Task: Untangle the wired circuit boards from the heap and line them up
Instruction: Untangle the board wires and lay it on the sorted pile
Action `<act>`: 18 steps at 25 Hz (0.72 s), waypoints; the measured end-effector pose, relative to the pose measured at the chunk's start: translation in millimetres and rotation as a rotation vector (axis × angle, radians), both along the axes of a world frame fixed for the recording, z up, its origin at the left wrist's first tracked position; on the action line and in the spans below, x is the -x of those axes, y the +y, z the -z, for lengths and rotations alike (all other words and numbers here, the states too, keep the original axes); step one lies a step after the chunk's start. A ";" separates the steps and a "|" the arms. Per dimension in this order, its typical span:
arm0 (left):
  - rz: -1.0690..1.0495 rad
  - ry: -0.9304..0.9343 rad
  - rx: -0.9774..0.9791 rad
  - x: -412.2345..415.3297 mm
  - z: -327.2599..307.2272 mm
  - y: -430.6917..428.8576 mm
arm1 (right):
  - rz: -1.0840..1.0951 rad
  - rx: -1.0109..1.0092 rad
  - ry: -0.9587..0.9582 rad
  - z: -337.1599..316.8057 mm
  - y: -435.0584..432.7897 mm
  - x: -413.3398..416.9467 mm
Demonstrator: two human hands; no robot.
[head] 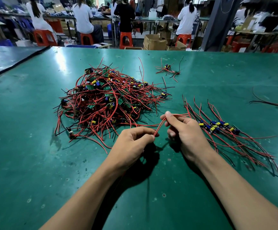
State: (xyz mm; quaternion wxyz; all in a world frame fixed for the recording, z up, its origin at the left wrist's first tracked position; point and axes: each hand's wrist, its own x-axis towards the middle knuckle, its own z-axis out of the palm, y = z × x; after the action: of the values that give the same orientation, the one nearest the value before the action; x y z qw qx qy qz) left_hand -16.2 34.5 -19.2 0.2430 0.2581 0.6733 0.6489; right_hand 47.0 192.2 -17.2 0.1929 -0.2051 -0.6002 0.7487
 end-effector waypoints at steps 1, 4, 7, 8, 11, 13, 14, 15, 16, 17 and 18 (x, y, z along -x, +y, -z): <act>0.003 0.006 -0.005 0.5 -0.2 -0.3 | -0.072 0.032 0.011 -0.8 -1.1 -1.5; 0.011 0.037 -0.021 0.7 -1.6 -3.6 | -0.311 0.063 0.025 -0.8 -9.1 -5.9; 0.019 0.007 -0.053 -1.8 -4.1 -4.0 | -0.366 0.051 0.000 0.6 -14.1 -7.0; 0.022 -0.017 -0.067 -2.3 -5.1 -3.6 | -0.333 0.031 -0.027 0.6 -13.9 -6.6; 0.039 -0.060 -0.065 -1.1 -7.4 -2.6 | -0.205 -0.007 -0.069 0.1 -10.5 -5.4; 0.049 -0.050 -0.034 -0.1 -7.6 -2.7 | -0.114 0.032 -0.015 -0.1 -9.2 -3.7; 0.050 -0.050 -0.030 0.0 -7.6 -2.7 | -0.072 0.060 0.031 -0.4 -8.9 -2.4; 0.052 -0.051 -0.030 0.1 -7.6 -2.8 | -0.037 0.097 0.081 -1.2 -8.3 -1.0; 0.057 -0.050 -0.032 0.1 -7.6 -2.3 | -0.011 0.140 0.124 -2.1 -7.3 0.3; 0.062 -0.048 -0.033 0.0 -7.6 -2.0 | 0.003 0.178 0.153 -2.6 -6.3 1.3; 0.068 -0.042 -0.032 0.1 -7.5 -1.5 | 0.009 0.207 0.166 -2.8 -5.7 2.0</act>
State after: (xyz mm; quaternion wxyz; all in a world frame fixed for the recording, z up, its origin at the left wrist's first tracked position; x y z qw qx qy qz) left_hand -16.3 33.0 -11.8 0.2749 0.2710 0.6485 0.6561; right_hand 45.0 186.5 -14.3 0.2231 -0.1639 -0.5008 0.8201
